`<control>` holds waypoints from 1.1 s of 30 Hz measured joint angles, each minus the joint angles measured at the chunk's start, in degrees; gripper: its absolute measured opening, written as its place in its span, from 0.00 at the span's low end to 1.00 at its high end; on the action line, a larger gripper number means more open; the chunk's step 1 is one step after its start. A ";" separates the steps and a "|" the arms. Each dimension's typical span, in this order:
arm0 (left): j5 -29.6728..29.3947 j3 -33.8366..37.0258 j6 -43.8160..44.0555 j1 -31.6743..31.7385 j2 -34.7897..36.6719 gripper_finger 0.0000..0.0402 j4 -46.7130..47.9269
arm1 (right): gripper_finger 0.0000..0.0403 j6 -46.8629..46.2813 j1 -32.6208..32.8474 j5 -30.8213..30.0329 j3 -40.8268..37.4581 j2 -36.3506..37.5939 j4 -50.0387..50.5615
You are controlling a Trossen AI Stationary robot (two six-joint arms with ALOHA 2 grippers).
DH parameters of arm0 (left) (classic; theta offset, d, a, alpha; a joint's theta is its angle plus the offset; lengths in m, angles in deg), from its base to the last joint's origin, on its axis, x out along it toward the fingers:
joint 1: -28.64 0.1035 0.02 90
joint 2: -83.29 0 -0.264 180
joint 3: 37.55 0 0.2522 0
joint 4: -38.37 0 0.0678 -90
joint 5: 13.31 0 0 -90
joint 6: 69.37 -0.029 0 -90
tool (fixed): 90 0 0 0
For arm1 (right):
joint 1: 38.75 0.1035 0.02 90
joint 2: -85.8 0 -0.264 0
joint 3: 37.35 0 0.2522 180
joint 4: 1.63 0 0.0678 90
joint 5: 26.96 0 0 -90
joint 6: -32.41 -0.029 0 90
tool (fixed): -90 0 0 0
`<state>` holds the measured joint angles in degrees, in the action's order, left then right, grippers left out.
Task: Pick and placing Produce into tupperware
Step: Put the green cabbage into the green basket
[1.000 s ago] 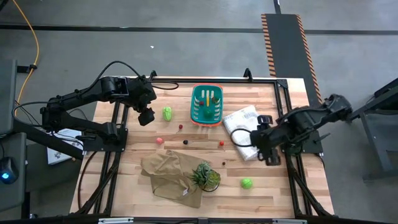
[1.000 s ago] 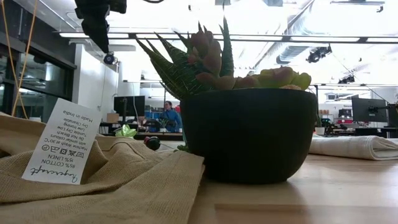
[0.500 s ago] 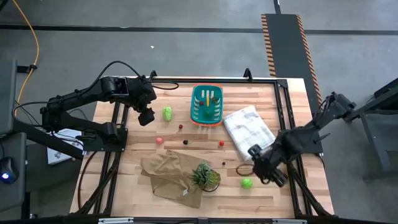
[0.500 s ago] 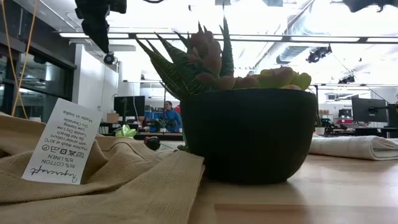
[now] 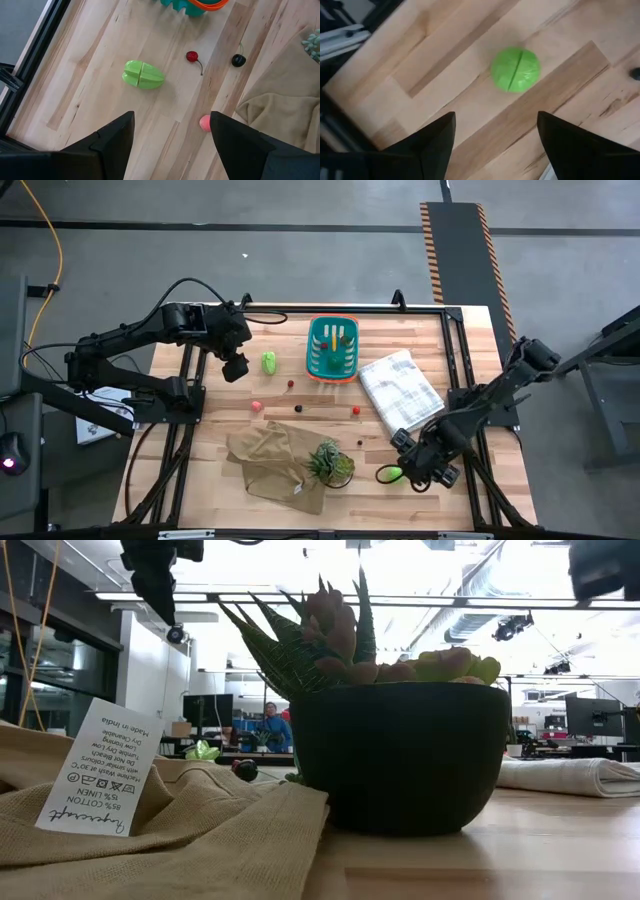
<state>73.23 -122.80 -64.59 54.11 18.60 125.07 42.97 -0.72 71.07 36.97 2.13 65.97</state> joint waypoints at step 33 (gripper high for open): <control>0.02 -0.02 0.00 0.00 0.02 0.62 0.00 | 0.71 4.52 -2.40 5.54 0.00 -10.81 -9.41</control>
<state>73.24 -122.82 -64.59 54.11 18.62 125.07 47.50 -3.11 76.61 36.97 -8.68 56.57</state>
